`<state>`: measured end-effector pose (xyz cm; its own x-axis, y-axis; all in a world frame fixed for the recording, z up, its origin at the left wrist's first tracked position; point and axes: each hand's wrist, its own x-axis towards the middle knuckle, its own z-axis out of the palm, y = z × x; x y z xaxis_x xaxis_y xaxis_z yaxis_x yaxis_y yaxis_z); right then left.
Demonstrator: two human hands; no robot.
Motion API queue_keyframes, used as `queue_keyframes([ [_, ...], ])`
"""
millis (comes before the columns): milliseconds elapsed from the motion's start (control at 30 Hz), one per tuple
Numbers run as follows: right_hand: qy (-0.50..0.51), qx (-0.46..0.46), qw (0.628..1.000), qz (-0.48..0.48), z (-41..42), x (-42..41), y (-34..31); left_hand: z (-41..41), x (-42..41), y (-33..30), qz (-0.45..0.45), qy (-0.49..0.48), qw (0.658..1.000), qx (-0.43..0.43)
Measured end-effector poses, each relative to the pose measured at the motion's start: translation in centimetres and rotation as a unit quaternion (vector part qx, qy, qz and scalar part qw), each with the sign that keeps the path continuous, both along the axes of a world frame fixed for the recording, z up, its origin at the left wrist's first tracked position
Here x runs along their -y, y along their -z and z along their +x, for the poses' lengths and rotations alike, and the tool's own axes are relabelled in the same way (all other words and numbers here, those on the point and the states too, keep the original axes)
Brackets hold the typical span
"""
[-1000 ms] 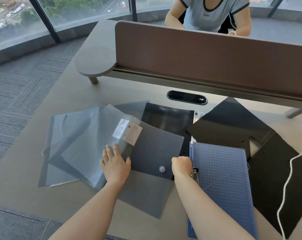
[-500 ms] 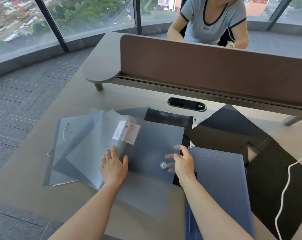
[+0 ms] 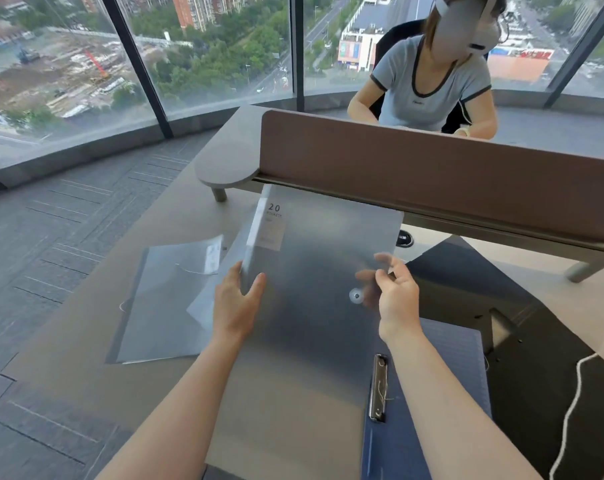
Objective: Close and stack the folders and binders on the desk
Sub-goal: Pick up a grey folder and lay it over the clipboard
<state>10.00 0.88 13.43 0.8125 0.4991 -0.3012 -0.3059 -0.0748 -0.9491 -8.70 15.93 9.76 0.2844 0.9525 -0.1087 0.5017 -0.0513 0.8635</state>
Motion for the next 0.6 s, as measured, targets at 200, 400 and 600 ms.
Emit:
queue_keyframes([
  [200, -0.005, -0.001, 0.998, 0.065, 1.4, 0.3, -2.7, 0.2, 0.2, -4.6, -0.031, 0.045, 0.987, 0.153],
  [400, -0.003, -0.002, 0.996, 0.091, 2.1, 0.7, -3.7, 0.5, 0.0, -6.4, -0.107, 0.079, 0.963, 0.233],
  [600, 0.028, 0.035, 0.996, 0.076, 2.9, 1.4, -2.9, 1.0, 0.5, -5.0, -0.21, 0.075, 0.93, 0.291],
])
